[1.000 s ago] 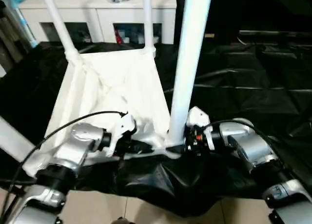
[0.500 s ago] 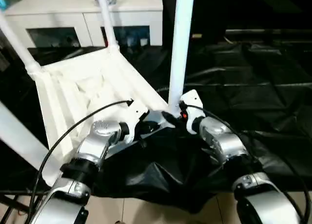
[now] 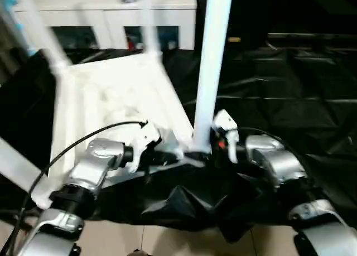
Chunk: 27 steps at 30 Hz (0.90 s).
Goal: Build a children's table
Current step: Rotate leg to tighten
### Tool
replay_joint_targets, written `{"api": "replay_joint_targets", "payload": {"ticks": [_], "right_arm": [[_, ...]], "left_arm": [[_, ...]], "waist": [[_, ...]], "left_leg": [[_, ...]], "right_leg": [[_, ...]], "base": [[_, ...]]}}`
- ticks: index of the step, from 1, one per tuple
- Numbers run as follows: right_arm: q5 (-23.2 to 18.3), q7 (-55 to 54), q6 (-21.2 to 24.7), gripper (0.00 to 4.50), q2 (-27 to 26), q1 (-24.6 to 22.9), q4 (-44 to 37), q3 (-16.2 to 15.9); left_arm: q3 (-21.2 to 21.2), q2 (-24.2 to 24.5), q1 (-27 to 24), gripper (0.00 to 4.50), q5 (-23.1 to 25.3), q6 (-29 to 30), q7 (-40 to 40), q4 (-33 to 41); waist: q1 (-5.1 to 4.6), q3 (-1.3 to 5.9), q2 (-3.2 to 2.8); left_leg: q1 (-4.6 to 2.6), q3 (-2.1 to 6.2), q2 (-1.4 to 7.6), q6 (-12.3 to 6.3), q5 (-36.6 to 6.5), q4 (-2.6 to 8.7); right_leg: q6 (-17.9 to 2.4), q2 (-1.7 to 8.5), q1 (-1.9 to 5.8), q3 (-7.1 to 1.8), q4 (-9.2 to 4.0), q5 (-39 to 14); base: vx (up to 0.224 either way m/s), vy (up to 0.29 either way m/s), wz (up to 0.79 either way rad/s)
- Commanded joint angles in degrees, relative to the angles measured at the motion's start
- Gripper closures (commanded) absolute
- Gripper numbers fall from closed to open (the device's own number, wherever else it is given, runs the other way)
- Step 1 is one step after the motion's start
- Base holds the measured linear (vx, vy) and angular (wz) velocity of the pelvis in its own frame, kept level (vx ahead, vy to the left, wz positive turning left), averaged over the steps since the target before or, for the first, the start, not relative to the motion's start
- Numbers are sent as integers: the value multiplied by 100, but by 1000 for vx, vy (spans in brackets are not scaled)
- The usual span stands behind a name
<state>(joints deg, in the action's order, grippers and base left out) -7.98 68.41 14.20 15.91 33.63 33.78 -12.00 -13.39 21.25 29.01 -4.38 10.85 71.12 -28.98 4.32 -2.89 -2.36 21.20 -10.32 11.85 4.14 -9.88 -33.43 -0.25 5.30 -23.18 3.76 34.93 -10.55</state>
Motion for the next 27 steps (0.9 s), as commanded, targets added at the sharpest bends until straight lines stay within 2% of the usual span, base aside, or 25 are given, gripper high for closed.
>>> {"api": "replay_joint_targets", "payload": {"ticks": [1, 3, 5, 7, 10, 13, 15, 18, 21, 22, 23, 25, 26, 27], "right_arm": [[-166, 574, 170, 50, -43, -53, -270, -305], [-175, 695, 221, 50, 3, -66, -305, -336], [-203, 774, 280, 85, 49, -84, -364, -381], [-110, 869, 317, 88, 140, -146, -458, -504], [9, 818, 245, 126, 137, -185, -453, -567], [-5, 791, 293, 132, 99, -222, -511, -555], [-12, 784, 311, 163, 101, -256, -564, -570], [-26, 771, 330, 173, 104, -286, -614, -589], [-63, 255, 222, 177, -148, -348, -479, -342], [-62, 252, 221, 178, -149, -348, -478, -341], [-22, -127, 183, 178, -298, -294, -289, -215], [60, -808, 102, 178, -550, -194, 51, -12], [114, -1275, 96, 178, -710, -132, 260, 101], [114, -1275, 96, 179, -710, -132, 260, 101]], "left_arm": [[-148, -34, 43, 450, -110, -51, 276, 151], [-169, 9, 40, 450, -125, -25, 401, 176], [-173, 19, 47, 450, -153, -40, 446, 170], [-188, 15, 70, 450, -187, -71, 533, 137], [-193, -2, 76, 450, -184, -94, 551, 123], [-196, -29, 68, 450, -173, -106, 543, 111], [-195, -46, 63, 450, -160, -119, 521, 98], [-187, -59, 60, 450, -152, -123, 504, 90], [72, -372, 189, 450, -64, 1, -349, -159], [73, -373, 190, 450, -64, 2, -351, -160], [134, -468, 228, 450, -62, 47, -558, -211], [202, -630, 308, 450, -10, 117, -937, -315], [196, -727, 358, 450, 72, 113, -1177, -386], [196, -727, 358, 450, 72, 113, -1177, -386]], "waist": [[1, 357, 60], [28, 357, 63], [44, 359, 58], [65, 367, 42], [68, 372, 50], [66, 370, 45], [68, 368, 46], [66, 370, 51], [68, 356, 57], [59, 347, 61], [33, 330, 74], [12, 336, 65], [-27, 316, 69], [-49, 304, 72]], "left_leg": [[-64, -5, 130, -287, -1393, 388], [-69, -5, 132, -234, -1424, 391], [-71, -2, 134, -205, -1406, 394], [-76, -1, 131, -184, -1331, 389], [-62, -3, 121, -184, -1287, 384], [-68, -1, 122, -167, -1330, 385], [-71, 2, 125, -154, -1371, 389], [-69, 3, 123, -154, -1369, 389], [-81, -4, 122, -129, -1440, 390], [-75, 0, 123, -109, -1478, 397], [-78, 7, 105, -52, -1599, 408], [-89, 22, 100, -13, -1663, 409], [-89, 30, 82, 35, -1737, 416], [-91, 38, 76, 56, -1807, 426]], "right_leg": [[-1358, 248, 273, -219, -415, -1305], [-1324, 254, 268, -226, -421, -1374], [-1320, 257, 262, -228, -417, -1363], [-1331, 246, 267, -229, -403, -1226], [-1347, 243, 277, -224, -397, -1109], [-1350, 248, 275, -222, -405, -1188], [-1332, 245, 276, -222, -409, -1217], [-1322, 244, 279, -222, -406, -1218], [-1298, 249, 264, -227, -432, -1368], [-1282, 255, 264, -229, -438, -1445], [-1153, 265, 262, -227, -475, -1843], [-1039, 277, 246, -227, -501, -2140], [-995, 276, 234, -218, -528, -2328], [-941, 271, 234, -208, -547, -2482]], "base": [[0, 0, 0], [0, 0, 0], [0, 0, 0], [0, 0, 0], [0, 0, 0], [0, 0, 0], [0, 0, 0], [0, 0, 0], [0, 0, 0], [0, 0, 0], [0, 0, 0], [0, 0, 0], [0, 0, 0], [0, 0, 0]]}}
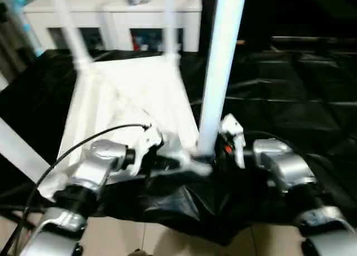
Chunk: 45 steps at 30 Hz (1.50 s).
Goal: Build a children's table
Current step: Rotate leg to tighten
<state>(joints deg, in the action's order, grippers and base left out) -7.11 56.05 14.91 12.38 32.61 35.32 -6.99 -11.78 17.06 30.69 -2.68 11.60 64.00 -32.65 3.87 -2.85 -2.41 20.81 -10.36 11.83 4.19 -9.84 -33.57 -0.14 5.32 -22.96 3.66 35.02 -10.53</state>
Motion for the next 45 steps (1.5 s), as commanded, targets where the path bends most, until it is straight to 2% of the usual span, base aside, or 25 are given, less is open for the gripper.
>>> {"api": "replay_joint_targets", "payload": {"ticks": [1, 2, 3, 4, 5, 7, 10, 11, 13, 15, 18, 19, 20, 21, 22, 23, 24, 25, 27, 29, 30, 34, 36, 41, 45], "right_arm": [[56, -415, 50, 180, -482, 23, 276, -309], [102, -903, 32, 180, -640, 99, 508, -207], [124, -1338, 52, 180, -776, 175, 708, -102], [135, -1597, 61, 180, -857, 223, 829, -36], [131, -1932, 76, 180, -982, 302, 987, 48], [167, -2289, 92, 180, -1160, 389, 1145, 121], [171, -2315, 92, 180, -1175, 395, 1156, 125], [167, -2327, 47, 146, -1273, 440, 1233, 173], [133, -2024, -2, 111, -1276, 469, 1193, 177], [139, -1847, -56, 108, -1240, 471, 1146, 140], [151, -1463, -181, 69, -1106, 453, 1016, 14], [113, -707, -333, 69, -776, 336, 652, -237], [108, -642, -344, 69, -747, 325, 619, -258], [57, -145, -401, 69, -522, 240, 367, -408], [13, 298, -452, 69, -300, 160, 138, -543], [-13, 553, -471, 69, -161, 112, 0, -623], [-15, 569, -473, 69, -152, 109, -9, -628], [-55, 845, -432, 69, 15, 63, -145, -702], [-84, 1292, -391, 69, 278, 6, -318, -797], [-57, 1470, -395, 69, 369, -8, -348, -814], [-49, 1516, -397, 93, 392, -11, -355, -818], [5, 1920, -277, 104, 594, -50, -496, -927], [6, 1960, -278, 132, 624, -75, -557, -971], [45, 1903, -310, 167, 550, -158, -654, -1047], [-11, 1648, -314, 175, 370, -226, -646, -911]], "left_arm": [[35, -403, 242, 450, -25, 52, -706, -94], [49, -546, 298, 450, 20, 99, -967, -174], [71, -668, 344, 450, 56, 136, -1200, -243], [89, -744, 373, 450, 72, 163, -1341, -285], [97, -850, 404, 450, 89, 191, -1494, -319], [115, -997, 433, 450, 129, 186, -1702, -343], [115, -1010, 435, 450, 132, 184, -1718, -344], [109, -1083, 452, 450, 166, 138, -1802, -368], [54, -1070, 424, 450, 151, 31, -1610, -318], [24, -1039, 401, 450, 136, -29, -1474, -281], [-30, -936, 338, 450, 103, -102, -1197, -180], [-99, -711, 235, 450, 38, -176, -744, -35], [-105, -691, 227, 450, 32, -182, -706, -23], [-145, -543, 165, 450, -14, -212, -423, 64], [-177, -409, 117, 450, -64, -187, -173, 140], [-198, -326, 90, 450, -95, -173, -16, 188], [-200, -320, 89, 450, -97, -172, -6, 191], [-238, -207, 53, 450, -140, -154, 218, 261], [-300, -15, 15, 450, -174, -167, 563, 336], [-316, 67, 7, 450, -176, -174, 710, 350], [-320, 88, 6, 450, -176, -176, 747, 353], [-347, 322, -13, 450, -213, -157, 1217, 395], [-351, 349, -16, 450, -221, -164, 1248, 397], [-292, 354, -6, 450, -159, -253, 1048, 303], [-170, 189, 7, 450, -148, -224, 655, 248]], "waist": [[-27, 312, 78], [-44, 311, 77], [-112, 283, 49], [-124, 286, 59], [-125, 300, 23], [-158, 304, 49], [-166, 322, 42], [-158, 330, 42], [-158, 334, 49], [-157, 331, 47], [-153, 337, 46], [-146, 338, 51], [-113, 350, 54], [-106, 352, 48], [-98, 358, 72], [-68, 371, 59], [-47, 392, 50], [-29, 383, 51], [17, 394, 63], [27, 379, 59], [35, 378, 60], [50, 354, 61], [68, 360, 69], [106, 368, 64], [104, 362, 60]], "left_leg": [[-67, 51, 78, 47, -1861, 439], [-72, 49, 85, 40, -1865, 437], [-84, 61, 63, 100, -2039, 441], [-70, 73, 57, 106, -2056, 446], [-58, 85, 59, 97, -2018, 453], [-79, 62, 51, 63, -2035, 437], [-52, 58, 58, -28, -1935, 441], [-43, 53, 58, -57, -1886, 443], [-29, 49, 58, -87, -1841, 443], [-28, 47, 62, -102, -1854, 444], [-22, 44, 68, -118, -1803, 445], [-21, 43, 69, -141, -1794, 443], [-14, 45, 83, -197, -1752, 438], [-14, 34, 99, -226, -1715, 438], [5, 18, 104, -292, -1568, 425], [3, 25, 105, -311, -1479, 422], [7, 6, 113, -376, -1269, 391], [16, 1, 114, -423, -1146, 389], [11, -15, 114, -476, -1064, 366], [15, -12, 116, -461, -1099, 376], [7, -6, 119, -442, -1144, 384], [-11, -4, 121, -319, -1340, 405], [-18, -2, 129, -300, -1308, 404], [-24, -3, 127, -256, -1254, 401], [-16, -2, 117, -236, -1283, 402]], "right_leg": [[-887, 270, 216, -190, -569, -2583], [-887, 268, 198, -199, -572, -2561], [-849, 263, 176, -182, -600, -2809], [-807, 265, 196, -169, -603, -2886], [-758, 273, 212, -171, -604, -2861], [-791, 250, 173, -182, -618, -2742], [-844, 244, 196, -188, -596, -2466], [-890, 239, 208, -188, -579, -2314], [-945, 244, 221, -188, -566, -2228], [-954, 250, 223, -191, -569, -2248], [-983, 251, 227, -195, -562, -2152], [-1011, 247, 235, -189, -559, -2088], [-1016, 244, 258, -186, -545, -1957], [-1037, 243, 248, -196, -536, -1844], [-1096, 234, 252, -198, -508, -1598], [-1139, 236, 267, -190, -485, -1485], [-1262, 230, 270, -195, -438, -1107], [-1372, 230, 267, -191, -421, -891], [-1472, 234, 272, -192, -391, -728], [-1463, 239, 270, -190, -397, -815], [-1453, 243, 270, -186, -405, -900], [-1361, 243, 258, -199, -440, -1308], [-1347, 245, 257, -207, -429, -1238], [-1351, 247, 255, -210, -422, -1163], [-1331, 246, 260, -207, -427, -1217]], "base": [[0, 0, 0], [0, 0, 0], [0, 0, 0], [0, 0, 0], [0, 0, 0], [0, 0, 0], [0, 0, 0], [0, 0, 0], [0, 0, 0], [0, 0, 0], [0, 0, 0], [0, 0, 0], [0, 0, 0], [0, 0, 0], [0, 0, 0], [0, 0, 0], [0, 0, 0], [0, 0, 0], [0, 0, 0], [0, 0, 0], [0, 0, 0], [0, 0, 0], [0, 0, 0], [0, 0, 0], [0, 0, 0]]}}
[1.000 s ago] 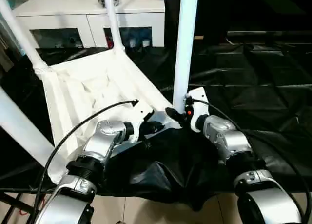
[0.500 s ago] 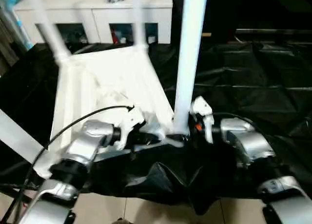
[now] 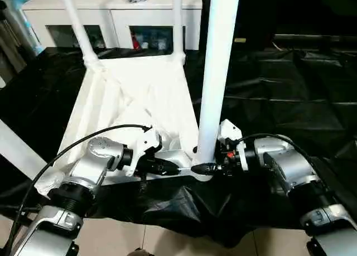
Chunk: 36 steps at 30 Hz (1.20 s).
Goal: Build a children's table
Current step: Rotate leg to tighten
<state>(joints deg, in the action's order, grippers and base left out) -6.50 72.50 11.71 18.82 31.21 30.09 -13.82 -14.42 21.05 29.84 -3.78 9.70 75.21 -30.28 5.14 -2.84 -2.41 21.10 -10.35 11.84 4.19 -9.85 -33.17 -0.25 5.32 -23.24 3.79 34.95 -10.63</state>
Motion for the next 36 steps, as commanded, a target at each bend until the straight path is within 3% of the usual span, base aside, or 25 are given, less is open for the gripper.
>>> {"api": "replay_joint_targets", "payload": {"ticks": [1, 5, 9, 16, 19, 22, 24, 31, 36], "right_arm": [[-86, -92, 22, 175, -325, -100, -108, -191], [15, -1252, -7, 176, -769, 5, 431, 156], [161, -2596, -54, 177, -1234, 204, 1062, 484], [366, -3939, -209, 177, -1796, 492, 1672, 749], [176, -3632, -127, 107, -1899, 502, 1636, 814], [142, -3244, -79, 98, -1781, 467, 1461, 721], [213, -2915, -189, 66, -1627, 426, 1331, 576], [21, -1090, -350, 66, -814, 40, 401, 105], [-150, -200, -138, 79, -353, -101, -67, -14]], "left_arm": [[127, -257, 102, 450, -37, -41, -564, -6], [262, -587, 204, 450, 1, 35, -1197, -129], [347, -993, 345, 450, 85, 120, -1942, -297], [334, -1475, 442, 450, 248, 101, -2634, -462], [224, -1471, 379, 450, 292, 60, -2504, -373], [159, -1327, 303, 450, 251, 17, -2227, -251], [117, -1199, 234, 450, 206, -38, -1919, -148], [-20, -717, 53, 450, 117, -175, -1008, 100], [-109, -466, 5, 450, 105, -262, -491, 184]], "waist": [[-27, 350, 66], [-51, 346, 74], [-215, 316, 57], [-278, 348, 34], [-277, 357, 46], [-273, 357, 46], [-260, 358, 43], [-146, 377, 43], [-95, 360, 54]], "left_leg": [[-46, -1, 116, -210, -1339, 370], [-49, 13, 106, -121, -1457, 381], [-71, 48, 77, 66, -1785, 411], [-48, 35, 66, -66, -1615, 391], [-32, 24, 69, -183, -1519, 385], [-27, 20, 74, -222, -1513, 384], [-18, 27, 82, -236, -1488, 387], [-25, -9, 115, -415, -1228, 351], [-34, -6, 122, -371, -1352, 366]], "right_leg": [[-1291, 247, 285, -220, -435, -1316], [-1150, 261, 280, -219, -472, -1703], [-994, 261, 252, -206, -540, -2258], [-1017, 242, 258, -207, -534, -1943], [-1098, 236, 275, -208, -507, -1649], [-1123, 240, 280, -205, -507, -1632], [-1136, 246, 289, -202, -501, -1596], [-1302, 228, 299, -207, -431, -1020], [-1306, 240, 294, -211, -447, -1231]], "base": [[0, 0, 0], [0, 0, 0], [0, 0, 0], [0, 0, 0], [0, 0, 0], [0, 0, 0], [0, 0, 0], [0, 0, 0], [0, 0, 0]]}}
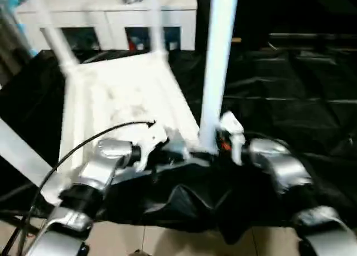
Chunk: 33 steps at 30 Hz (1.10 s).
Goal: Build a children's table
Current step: Rotate leg to tighten
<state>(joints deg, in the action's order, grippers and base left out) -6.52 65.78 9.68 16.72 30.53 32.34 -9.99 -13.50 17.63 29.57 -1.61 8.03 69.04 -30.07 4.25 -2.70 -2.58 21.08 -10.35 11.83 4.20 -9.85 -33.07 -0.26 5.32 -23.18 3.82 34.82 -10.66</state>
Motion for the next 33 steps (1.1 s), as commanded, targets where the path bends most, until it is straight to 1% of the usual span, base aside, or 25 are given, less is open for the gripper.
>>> {"api": "replay_joint_targets", "payload": {"ticks": [1, 2, 3, 5, 6, 9, 10, 12, 16, 18, 19, 20, 21, 22, 23, 24, 25, 26, 27, 28, 29, 30, 31, 32, 33], "right_arm": [[-177, 693, 145, 90, -25, -47, -380, -447], [-183, 820, 196, 90, 48, -52, -434, -488], [-187, 911, 237, 90, 102, -56, -474, -520], [-194, 971, 317, 119, 141, -58, -517, -537], [-206, 990, 350, 127, 143, -59, -542, -529], [-232, 1048, 438, 150, 154, -96, -660, -547], [-237, 1063, 455, 150, 161, -109, -691, -557], [-241, 1075, 493, 171, 164, -177, -794, -602], [-213, 913, 506, 180, 63, -251, -813, -556], [-154, 474, 458, 183, -138, -244, -618, -404], [-123, 21, 429, 183, -341, -196, -406, -247], [-130, -354, 453, 183, -517, -151, -239, -101], [-139, -720, 470, 183, -691, -110, -93, 37], [-135, -766, 468, 183, -711, -103, -75, 49], [-85, -1167, 451, 184, -863, -36, 88, 143], [-68, -1293, 446, 184, -904, -11, 150, 170], [-33, -1540, 435, 184, -984, 38, 271, 222], [41, -1932, 360, 184, -1114, 112, 466, 283], [90, -2174, 307, 185, -1195, 159, 589, 318], [154, -2602, 284, 185, -1346, 241, 794, 393], [181, -2737, 266, 185, -1402, 263, 850, 408], [310, -3247, 216, 185, -1619, 351, 1066, 472], [310, -3247, 216, 185, -1619, 351, 1066, 472], [406, -3312, 120, 185, -1724, 362, 1122, 417], [428, -3284, 87, 150, -1761, 360, 1131, 392]], "left_arm": [[-235, -45, 20, 450, -146, -75, 318, 205], [-261, 9, 14, 450, -163, -62, 443, 228], [-284, 51, 10, 450, -176, -53, 537, 245], [-315, 93, 2, 450, -162, -46, 636, 250], [-321, 107, 3, 450, -139, -73, 660, 233], [-323, 123, 0, 450, -137, -110, 694, 210], [-330, 127, -1, 450, -146, -112, 697, 210], [-317, 111, -13, 450, -149, -107, 609, 211], [-225, 8, -14, 450, -122, -55, 283, 171], [-71, -168, 29, 450, -118, 66, -140, 103], [26, -301, 81, 450, -94, 123, -469, 43], [86, -409, 125, 450, -56, 155, -745, -9], [131, -514, 166, 450, -10, 197, -1013, -57], [133, -525, 170, 450, -2, 202, -1045, -64], [150, -614, 204, 450, 64, 241, -1294, -112], [159, -644, 213, 450, 72, 264, -1359, -121], [178, -703, 231, 450, 89, 307, -1488, -137], [208, -815, 258, 450, 108, 377, -1701, -158], [230, -885, 275, 450, 115, 422, -1828, -169], [234, -1001, 285, 450, 137, 492, -2002, -166], [231, -1040, 288, 450, 148, 511, -2059, -166], [215, -1173, 292, 450, 189, 571, -2220, -159], [215, -1173, 292, 450, 189, 571, -2220, -159], [193, -1236, 290, 450, 199, 578, -2228, -142], [185, -1255, 289, 450, 202, 577, -2216, -134]], "waist": [[9, 345, 70], [20, 350, 64], [27, 347, 75], [41, 345, 74], [52, 348, 63], [63, 354, 61], [65, 356, 66], [68, 361, 77], [79, 359, 73], [81, 349, 78], [58, 329, 74], [32, 317, 80], [19, 323, 93], [2, 311, 98], [-8, 320, 79], [-45, 309, 81], [-57, 321, 76], [-99, 321, 91], [-120, 320, 75], [-138, 327, 69], [-148, 325, 71], [-159, 335, 62], [-172, 328, 64], [-165, 340, 73], [-167, 352, 71]], "left_leg": [[-36, -4, 120, -362, -1355, 358], [-37, -1, 126, -352, -1344, 357], [-38, -3, 122, -360, -1335, 357], [-41, -5, 123, -350, -1313, 356], [-41, -1, 126, -334, -1286, 357], [-51, 2, 129, -273, -1293, 361], [-47, 2, 127, -268, -1270, 358], [-41, 1, 121, -277, -1226, 352], [-42, -2, 118, -279, -1220, 347], [-53, -4, 120, -248, -1280, 352], [-44, -1, 114, -188, -1377, 365], [-55, 10, 107, -118, -1513, 380], [-61, 22, 103, -87, -1567, 383], [-54, 40, 92, -34, -1621, 398], [-52, 42, 90, -23, -1605, 397], [-57, 41, 94, -23, -1641, 403], [-59, 42, 86, -21, -1636, 396], [-45, 37, 76, -29, -1618, 392], [-48, 35, 71, -30, -1598, 388], [-44, 34, 73, -31, -1551, 383], [-38, 36, 72, -40, -1542, 387], [-35, 27, 76, -69, -1470, 377], [-19, 27, 66, -76, -1483, 386], [-33, 31, 66, -77, -1472, 383], [-30, 21, 63, -120, -1402, 366]], "right_leg": [[-1299, 242, 293, -214, -440, -1272], [-1297, 244, 294, -213, -430, -1263], [-1296, 236, 290, -215, -433, -1257], [-1300, 238, 285, -219, -429, -1261], [-1306, 244, 282, -219, -425, -1248], [-1316, 240, 282, -220, -418, -1215], [-1315, 238, 287, -221, -414, -1150], [-1325, 239, 295, -218, -404, -1071], [-1314, 243, 292, -216, -413, -1133], [-1296, 246, 278, -220, -428, -1252], [-1251, 252, 269, -221, -445, -1464], [-1160, 262, 261, -218, -482, -1774], [-1116, 272, 264, -213, -486, -1918], [-995, 276, 273, -205, -512, -2183], [-958, 273, 275, -208, -512, -2198], [-933, 265, 249, -215, -535, -2205], [-935, 260, 258, -211, -524, -2168], [-954, 254, 255, -212, -522, -2110], [-957, 259, 248, -209, -530, -2134], [-967, 261, 249, -212, -524, -2097], [-971, 254, 251, -208, -528, -2076], [-1018, 250, 242, -216, -511, -1890], [-1007, 239, 250, -209, -515, -1892], [-1003, 243, 255, -200, -516, -1896], [-1027, 244, 262, -210, -509, -1758]], "base": [[0, 0, 0], [0, 0, 0], [0, 0, 0], [0, 0, 0], [0, 0, 0], [0, 0, 0], [0, 0, 0], [0, 0, 0], [0, 0, 0], [0, 0, 0], [0, 0, 0], [0, 0, 0], [0, 0, 0], [0, 0, 0], [0, 0, 0], [0, 0, 0], [0, 0, 0], [0, 0, 0], [0, 0, 0], [0, 0, 0], [0, 0, 0], [0, 0, 0], [0, 0, 0], [0, 0, 0], [0, 0, 0]]}}
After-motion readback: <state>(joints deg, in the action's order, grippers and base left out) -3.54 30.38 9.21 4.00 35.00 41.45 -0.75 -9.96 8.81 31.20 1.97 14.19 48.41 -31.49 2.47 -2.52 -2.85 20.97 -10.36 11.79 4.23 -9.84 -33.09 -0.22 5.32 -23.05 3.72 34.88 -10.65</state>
